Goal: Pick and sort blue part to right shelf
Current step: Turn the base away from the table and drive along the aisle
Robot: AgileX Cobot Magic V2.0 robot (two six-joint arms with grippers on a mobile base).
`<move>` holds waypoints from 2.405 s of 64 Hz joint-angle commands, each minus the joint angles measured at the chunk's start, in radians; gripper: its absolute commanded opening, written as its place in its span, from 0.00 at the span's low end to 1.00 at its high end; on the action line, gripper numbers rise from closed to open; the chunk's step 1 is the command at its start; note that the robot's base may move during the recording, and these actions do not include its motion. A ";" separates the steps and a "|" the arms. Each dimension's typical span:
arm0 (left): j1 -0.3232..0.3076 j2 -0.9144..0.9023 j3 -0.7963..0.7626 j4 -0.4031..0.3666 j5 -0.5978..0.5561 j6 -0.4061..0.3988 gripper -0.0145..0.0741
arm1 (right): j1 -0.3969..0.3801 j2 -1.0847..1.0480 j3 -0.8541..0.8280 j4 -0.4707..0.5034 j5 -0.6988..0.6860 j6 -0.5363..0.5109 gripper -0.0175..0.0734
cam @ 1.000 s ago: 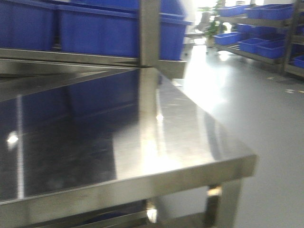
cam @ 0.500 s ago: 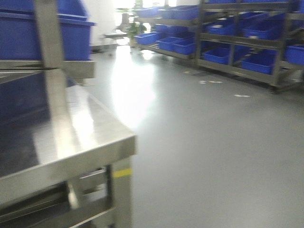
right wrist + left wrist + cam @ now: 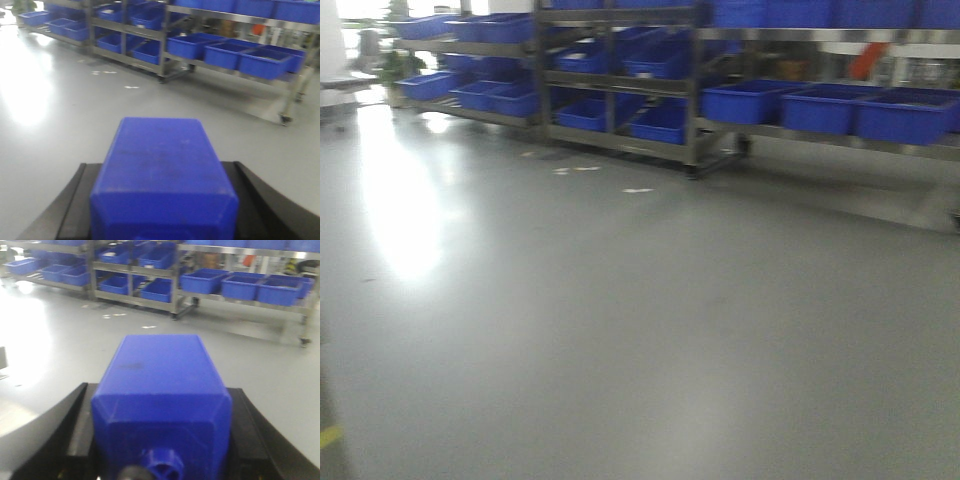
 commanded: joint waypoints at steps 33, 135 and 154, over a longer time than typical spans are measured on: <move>0.001 0.010 -0.028 0.002 -0.088 -0.007 0.54 | -0.006 0.007 -0.031 -0.002 -0.096 -0.008 0.66; 0.001 0.010 -0.028 0.002 -0.088 -0.007 0.54 | -0.006 0.007 -0.031 -0.002 -0.096 -0.008 0.66; 0.001 0.015 -0.028 0.002 -0.088 -0.007 0.54 | -0.006 0.008 -0.031 -0.002 -0.096 -0.008 0.66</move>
